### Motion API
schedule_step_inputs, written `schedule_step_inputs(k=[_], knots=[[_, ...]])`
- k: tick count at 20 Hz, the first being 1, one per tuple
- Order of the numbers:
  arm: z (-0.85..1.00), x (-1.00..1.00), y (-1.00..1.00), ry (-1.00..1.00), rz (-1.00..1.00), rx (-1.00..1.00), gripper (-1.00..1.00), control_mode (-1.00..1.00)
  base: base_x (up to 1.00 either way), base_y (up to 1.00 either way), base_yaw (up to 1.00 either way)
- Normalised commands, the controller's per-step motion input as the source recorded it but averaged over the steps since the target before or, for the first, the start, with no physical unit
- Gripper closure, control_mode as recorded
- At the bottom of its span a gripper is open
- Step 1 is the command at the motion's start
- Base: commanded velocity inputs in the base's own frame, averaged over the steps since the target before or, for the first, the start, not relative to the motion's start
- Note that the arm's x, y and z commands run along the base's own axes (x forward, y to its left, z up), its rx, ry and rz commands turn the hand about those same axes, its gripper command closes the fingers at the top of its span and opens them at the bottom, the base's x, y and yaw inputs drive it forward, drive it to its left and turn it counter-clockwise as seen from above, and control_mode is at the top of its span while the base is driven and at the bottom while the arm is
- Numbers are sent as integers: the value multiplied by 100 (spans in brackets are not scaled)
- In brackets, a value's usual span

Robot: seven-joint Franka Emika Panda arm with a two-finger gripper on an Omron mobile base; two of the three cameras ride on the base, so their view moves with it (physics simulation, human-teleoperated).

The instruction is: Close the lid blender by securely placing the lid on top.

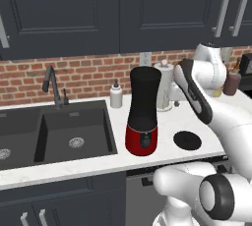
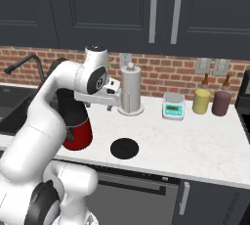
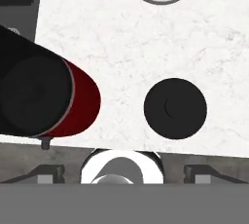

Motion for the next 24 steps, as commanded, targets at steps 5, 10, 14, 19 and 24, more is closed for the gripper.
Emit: schedule_step_inputs(k=[5,10,14,19,24], knots=[[-99,0,-96,10,-20,5,-100,-100,0,0,0],[-87,17,-24,0,-1,-4,-100,-100,0,0,0],[-66,1,-5,0,0,-2,-100,-100,0,0,0],[-52,18,-4,0,0,0,-100,-100,0,0,0],[-33,49,-4,-1,0,0,-100,-100,0,0,0]])
